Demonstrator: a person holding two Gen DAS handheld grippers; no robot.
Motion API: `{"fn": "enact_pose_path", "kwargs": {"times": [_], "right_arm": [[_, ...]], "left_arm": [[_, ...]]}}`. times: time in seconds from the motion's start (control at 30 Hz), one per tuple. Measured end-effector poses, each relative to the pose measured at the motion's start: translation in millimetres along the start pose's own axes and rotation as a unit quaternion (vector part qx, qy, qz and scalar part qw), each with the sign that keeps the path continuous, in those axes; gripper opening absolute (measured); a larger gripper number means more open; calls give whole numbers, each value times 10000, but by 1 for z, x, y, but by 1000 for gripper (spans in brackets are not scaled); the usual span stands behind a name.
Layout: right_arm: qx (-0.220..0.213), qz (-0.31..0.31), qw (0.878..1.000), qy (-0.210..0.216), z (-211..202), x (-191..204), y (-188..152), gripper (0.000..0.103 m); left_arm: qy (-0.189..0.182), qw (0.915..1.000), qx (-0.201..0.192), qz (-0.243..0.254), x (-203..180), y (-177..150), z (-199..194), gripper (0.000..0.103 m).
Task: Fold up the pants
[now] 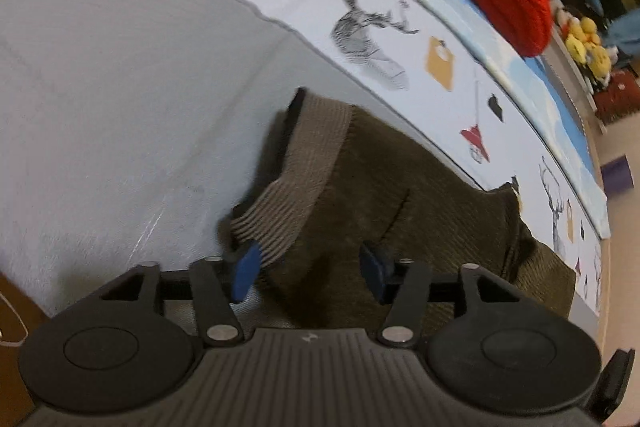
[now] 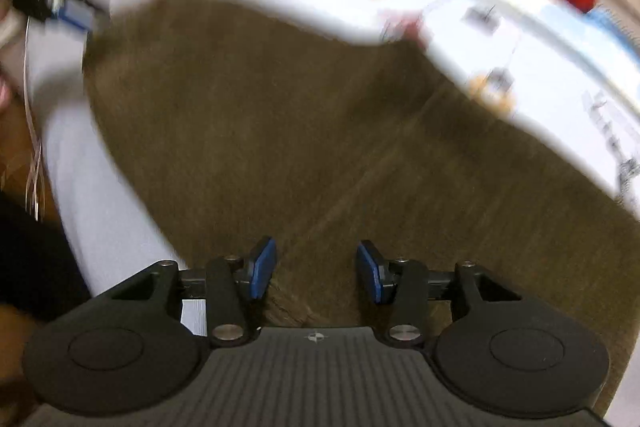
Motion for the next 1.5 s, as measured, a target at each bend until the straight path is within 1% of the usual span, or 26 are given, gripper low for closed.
{"fn": "enact_pose_path", "kwargs": {"times": [0.07, 0.17, 0.2, 0.3, 0.37, 0.5, 0.57, 0.63, 0.7, 0.8, 0.83, 0.9, 0.97, 1.0, 1.03, 1.1, 1.17, 1.2, 1.23, 1.27, 1.3, 1.33, 1.37, 1.43, 1.47, 1.5], "right_arm": [[-85, -43, 10000, -13, -4, 3, 4, 48], [-56, 69, 9999, 58, -1, -3, 3, 48], [-51, 43, 10000, 62, -1, -2, 2, 48], [-79, -74, 9999, 48, 0, -1, 0, 48], [-85, -99, 9999, 57, -1, -1, 0, 48], [-68, -3, 9999, 103, -3, -4, -1, 48], [-83, 31, 9999, 114, -4, -5, 0, 48], [-153, 118, 9997, 129, -7, -9, 1, 48], [-293, 303, 9990, 118, -13, -16, 3, 48], [-610, 787, 9950, -63, -27, -36, 4, 48], [-718, 963, 9926, -183, -32, -44, 3, 48], [-936, 1348, 9852, -501, -43, -63, -1, 48], [-1119, 1746, 9749, -815, -54, -83, -8, 48], [-1201, 1985, 9682, -941, -59, -94, -13, 48], [-1282, 2237, 9603, -1063, -65, -106, -19, 48], [-1446, 2815, 9389, -1356, -79, -131, -33, 48], [-1566, 3407, 9137, -1570, -92, -156, -52, 48], [-1614, 3709, 8992, -1668, -99, -168, -63, 48], [-1648, 4009, 8843, -1739, -105, -180, -75, 48], [-1680, 4302, 8688, -1787, -111, -190, -87, 48], [-1706, 4592, 8524, -1830, -115, -198, -100, 48], [-1722, 4875, 8361, -1833, -120, -207, -113, 48], [-1724, 5128, 8223, -1765, -122, -214, -124, 48], [-1679, 5491, 8035, -1569, -123, -223, -142, 48], [-1658, 5570, 7999, -1496, -122, -224, -146, 48], [-1640, 5576, 8015, -1405, -119, -224, -147, 49]], "left_arm": [[5, 9999, 116, -96, 5, 0, 5, 67], [322, 9983, 343, -346, 15, 2, 17, 67], [370, 9976, 373, -441, 17, 1, 20, 67], [227, 9967, 504, -591, 21, 2, 31, 67], [255, 9958, 573, -671, 23, 2, 41, 67], [360, 9969, 471, -516, 14, 4, 48, 68], [547, 9971, 366, -392, 6, 3, 45, 56], [688, 9970, 198, -289, -7, 5, 40, 36], [779, 9969, -104, 2, -28, 6, 26, 31], [688, 9930, -690, 669, -73, 5, 1, 29], [531, 9910, -863, 874, -91, 3, -7, 28], [75, 9871, -1061, 1198, -126, -3, -18, 28], [-359, 9775, -1210, 1689, -170, -15, -26, 27], [-570, 9701, -1262, 1991, -194, -24, -27, 27], [-818, 9604, -1299, 2327, -222, -36, -28, 27], [-1326, 9416, -1265, 2825, -267, -60, -30, 27], [-1823, 9185, -1190, 3301, -314, -91, -29, 27], [-2040, 9080, -1095, 3492, -336, -108, -26, 27], [-2212, 8994, -973, 3642, -355, -123, -22, 30], [-2334, 8933, -837, 3748, -371, -137, -15, 36], [-2481, 8874, -609, 3837, -385, -149, -7, 46], [-2597, 8812, -346, 3935, -397, -159, 0, 51], [-2642, 8751, -240, 4048, -408, -167, 4, 51], [-2401, 8760, -567, 4144, -416, -168, 2, 51], [-2290, 8817, -686, 4066, -416, -162, 0, 51], [-2194, 8896, -731, 3940, -412, -151, 3, 51]]}}
Point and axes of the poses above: each gripper's, at about its wrist camera, not at the fingertips, and z roughly the way its jaws point, x to its left, y to its top, the point moved 2 cm from there along z, roughly the way its jaws point, and after that the axes turned 1 degree about -x, right-handed, at the moved point
